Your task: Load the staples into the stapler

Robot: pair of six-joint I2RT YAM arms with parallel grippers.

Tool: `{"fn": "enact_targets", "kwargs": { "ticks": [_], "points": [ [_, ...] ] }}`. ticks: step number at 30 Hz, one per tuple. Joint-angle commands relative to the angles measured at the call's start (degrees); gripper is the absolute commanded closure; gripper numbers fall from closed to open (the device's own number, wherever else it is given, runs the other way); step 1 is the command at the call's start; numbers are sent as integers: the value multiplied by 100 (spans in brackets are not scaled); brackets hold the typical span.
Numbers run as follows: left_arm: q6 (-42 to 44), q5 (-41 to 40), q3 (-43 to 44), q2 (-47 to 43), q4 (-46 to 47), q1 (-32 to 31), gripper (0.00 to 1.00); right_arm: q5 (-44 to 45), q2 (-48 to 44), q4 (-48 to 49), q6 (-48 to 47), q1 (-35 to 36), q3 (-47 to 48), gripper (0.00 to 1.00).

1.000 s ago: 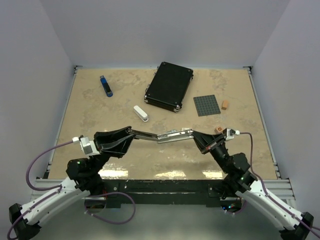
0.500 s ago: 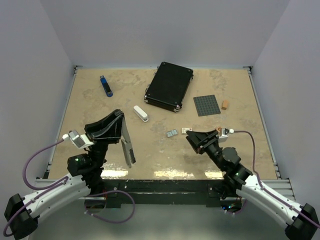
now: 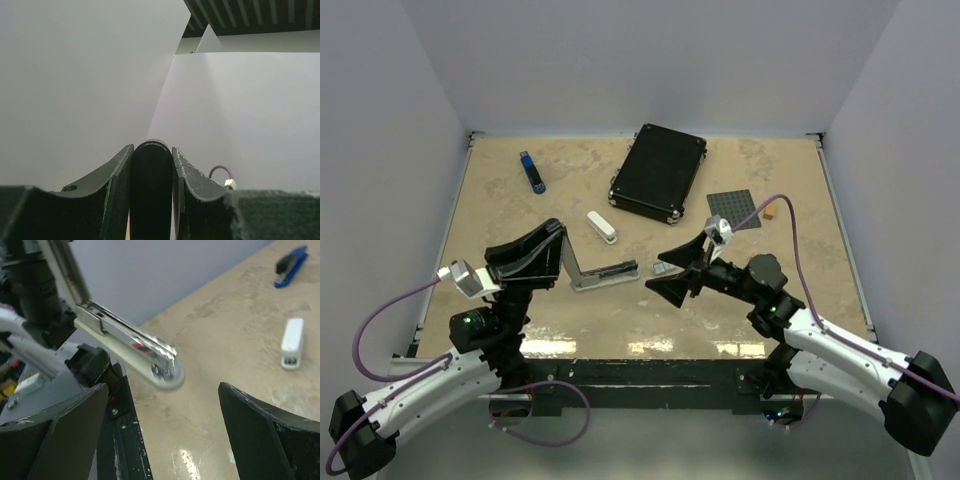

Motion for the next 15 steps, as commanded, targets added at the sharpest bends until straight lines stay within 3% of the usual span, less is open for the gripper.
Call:
{"fn": "enact_targets", "kwargs": {
  "ticks": [1, 8, 15],
  "points": [
    [-334, 477, 434, 75, 334, 2, 100, -1694, 410, 320, -1641, 22, 894, 2],
    [-562, 970, 584, 470, 429, 2, 100, -2714, 1174, -157, -2250, 223, 1949, 3],
    [-879, 1480, 584, 919, 1114, -7, 100, -2952, 2167, 116, -2320, 812, 2424, 7]
  ]
}}
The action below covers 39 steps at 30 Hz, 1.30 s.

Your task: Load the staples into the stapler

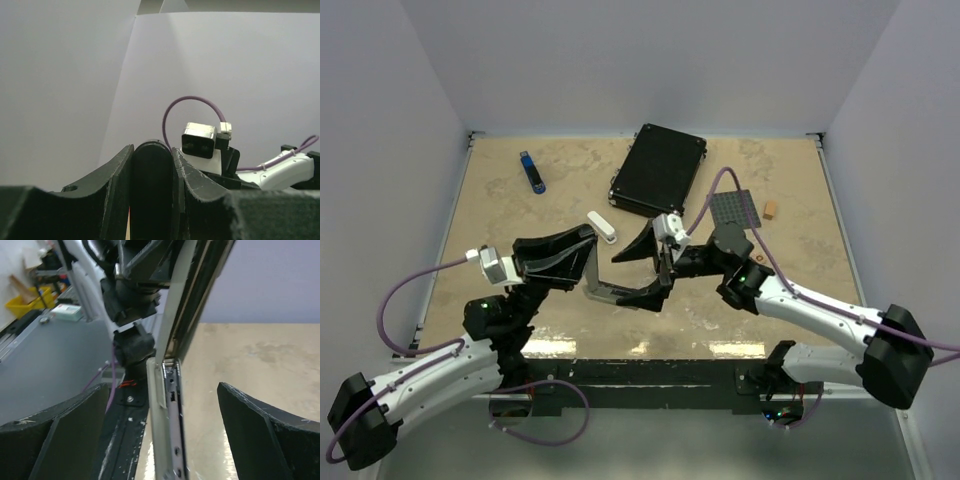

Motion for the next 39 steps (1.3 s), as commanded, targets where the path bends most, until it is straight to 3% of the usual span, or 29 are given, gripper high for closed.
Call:
{"fn": "enact_targets", "kwargs": {
  "ticks": [1, 4, 11, 19, 22, 23, 25, 33, 39],
  "points": [
    [-370, 442, 335, 156, 1139, 2, 100, -434, 557, 242, -224, 244, 313, 8],
    [-440, 626, 387, 297, 1262, 2, 100, -618, 813, 471, -84, 288, 366, 14],
    [-554, 794, 353, 464, 1552, 2, 100, -707, 1209, 735, 154, 332, 366, 41],
    [-660, 838, 247, 587, 2089, 2, 100, -680, 1578, 1385, 514, 438, 173, 60],
    [-660, 847, 212, 552, 2186, -7, 100, -663, 1631, 1509, 576, 438, 94, 76],
    [-651, 838, 186, 508, 2177, 2, 100, -576, 1622, 1518, 585, 447, 33, 88],
    [-520, 751, 89, 316, 2098, -7, 100, -461, 1518, 1422, 515, 455, -47, 100],
    [139, -346, -587, -1073, 781, 2, 100, 723, 613, 895, 304, 315, -565, 100],
    [43, -551, -1150, -1707, 155, 2, 93, 1314, 173, 323, 31, 280, -592, 100]
  ]
}}
